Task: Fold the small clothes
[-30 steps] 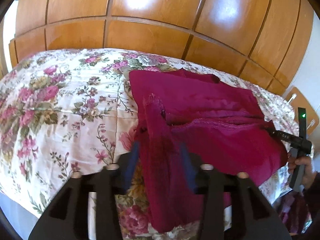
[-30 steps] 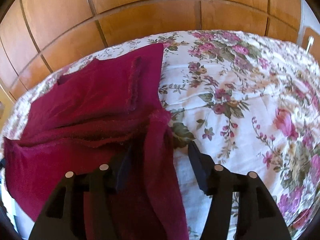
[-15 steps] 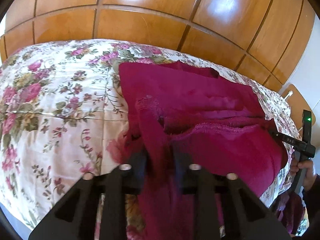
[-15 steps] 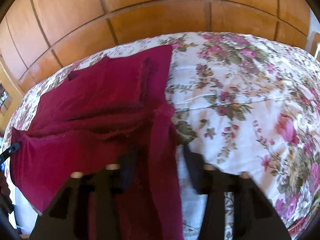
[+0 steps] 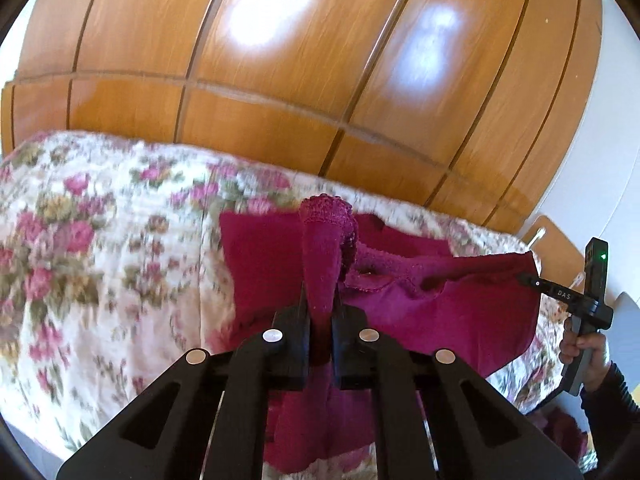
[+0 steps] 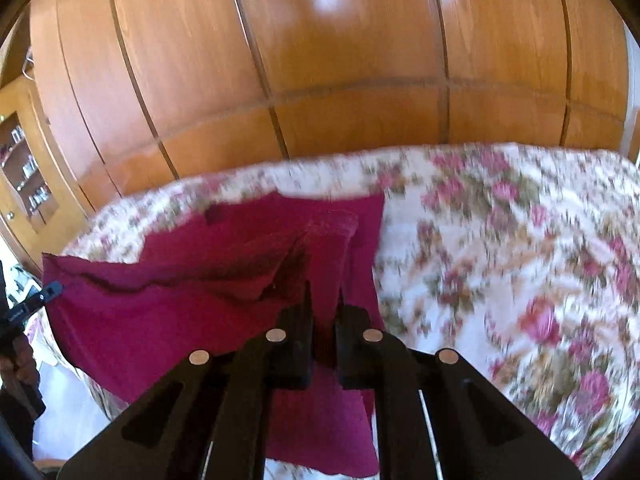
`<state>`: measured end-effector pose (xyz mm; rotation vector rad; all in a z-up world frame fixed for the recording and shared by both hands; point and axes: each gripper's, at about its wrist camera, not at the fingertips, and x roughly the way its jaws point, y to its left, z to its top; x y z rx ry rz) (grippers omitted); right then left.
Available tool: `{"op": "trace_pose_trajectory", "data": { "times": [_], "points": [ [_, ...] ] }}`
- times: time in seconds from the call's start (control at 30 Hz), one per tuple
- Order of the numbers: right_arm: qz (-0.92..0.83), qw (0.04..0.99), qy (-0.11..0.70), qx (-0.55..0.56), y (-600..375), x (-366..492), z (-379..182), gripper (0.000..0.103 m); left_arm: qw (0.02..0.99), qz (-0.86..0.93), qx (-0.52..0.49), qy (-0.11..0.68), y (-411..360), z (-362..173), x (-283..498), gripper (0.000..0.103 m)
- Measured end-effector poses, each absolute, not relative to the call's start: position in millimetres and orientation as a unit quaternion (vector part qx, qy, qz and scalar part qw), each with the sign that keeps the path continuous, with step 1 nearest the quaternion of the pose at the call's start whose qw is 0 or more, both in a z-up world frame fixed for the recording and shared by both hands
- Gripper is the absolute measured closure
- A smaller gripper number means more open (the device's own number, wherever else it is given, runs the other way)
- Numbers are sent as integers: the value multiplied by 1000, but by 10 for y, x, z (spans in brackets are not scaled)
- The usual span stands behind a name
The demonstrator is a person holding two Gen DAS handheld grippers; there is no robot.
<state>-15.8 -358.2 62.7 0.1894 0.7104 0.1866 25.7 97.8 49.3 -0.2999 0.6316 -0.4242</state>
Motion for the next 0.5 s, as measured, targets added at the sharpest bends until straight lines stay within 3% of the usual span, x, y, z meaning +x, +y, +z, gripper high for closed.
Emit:
{"op": "trace_pose_trajectory", "data": {
  "times": [0.23, 0.5],
  "points": [
    [72, 928, 347, 120, -3657, 597, 646, 96, 928, -172, -120, 307, 924, 616, 978, 96],
    [33, 913, 393, 108, -3662, 1576, 233, 96, 915, -126, -97, 370, 766, 246, 2080, 96]
  ]
}}
